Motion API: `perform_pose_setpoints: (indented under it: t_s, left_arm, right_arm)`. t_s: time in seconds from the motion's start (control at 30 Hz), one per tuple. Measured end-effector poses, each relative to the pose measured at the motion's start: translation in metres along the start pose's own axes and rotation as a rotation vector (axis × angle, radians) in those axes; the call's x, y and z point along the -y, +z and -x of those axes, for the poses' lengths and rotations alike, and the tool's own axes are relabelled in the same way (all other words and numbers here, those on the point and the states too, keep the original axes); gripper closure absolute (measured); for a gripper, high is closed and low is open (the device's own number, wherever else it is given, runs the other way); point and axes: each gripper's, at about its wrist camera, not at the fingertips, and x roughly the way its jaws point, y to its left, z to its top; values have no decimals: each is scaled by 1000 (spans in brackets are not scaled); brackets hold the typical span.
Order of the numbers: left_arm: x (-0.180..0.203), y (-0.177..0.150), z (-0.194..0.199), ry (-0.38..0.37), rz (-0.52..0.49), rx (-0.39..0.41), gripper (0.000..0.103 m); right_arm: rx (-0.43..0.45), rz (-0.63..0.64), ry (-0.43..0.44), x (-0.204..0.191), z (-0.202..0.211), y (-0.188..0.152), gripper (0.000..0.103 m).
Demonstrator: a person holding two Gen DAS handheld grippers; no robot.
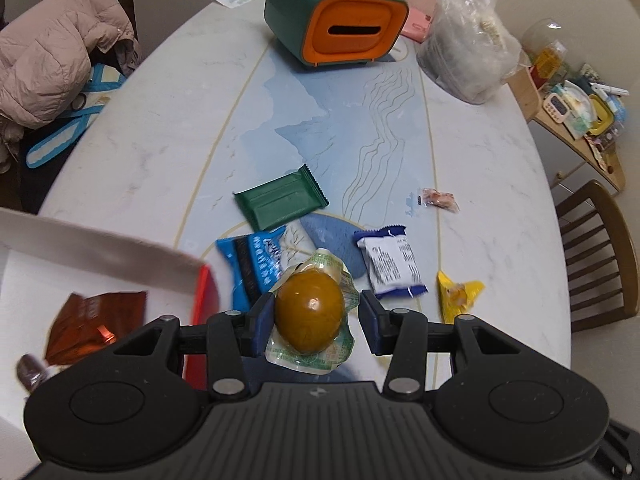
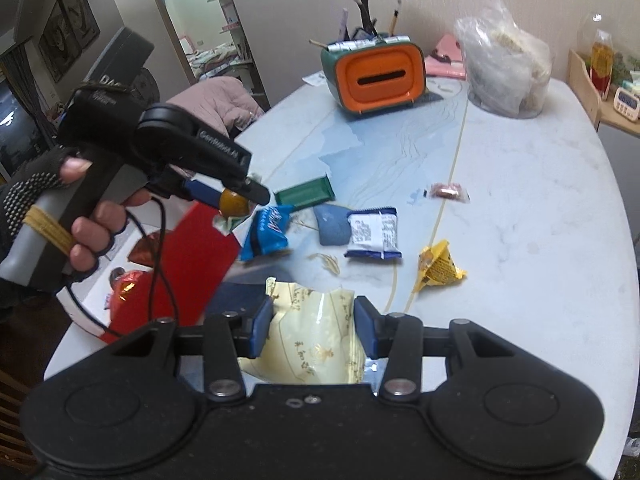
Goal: Organize snacks
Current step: 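Carry the pastry with the left tool while the right tool carries the cream bag over the box, then open the left tool to drop the pastry while the right tool releases the cream bag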
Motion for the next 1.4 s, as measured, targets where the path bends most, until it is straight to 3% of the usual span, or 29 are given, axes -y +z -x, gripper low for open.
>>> perform_pose_setpoints:
  t_s: [0.43, 0.73, 1.0, 1.4]
  left_arm:
    - [-60, -29, 86, -42, -7, 41, 59]
    - [-119, -42, 124, 8, -4, 67, 59]
    - [-174, -49, 131, 81, 3, 47, 59]
    - [-231, -46, 103, 194, -34, -16, 59]
  right_arm:
    - [52, 47, 7, -70, 21, 15, 59]
    - [47, 110, 62, -140, 3, 25, 59]
    - [-43, 158, 66, -206, -37, 31, 59]
    - [-194, 215, 10, -280, -114, 36, 59]
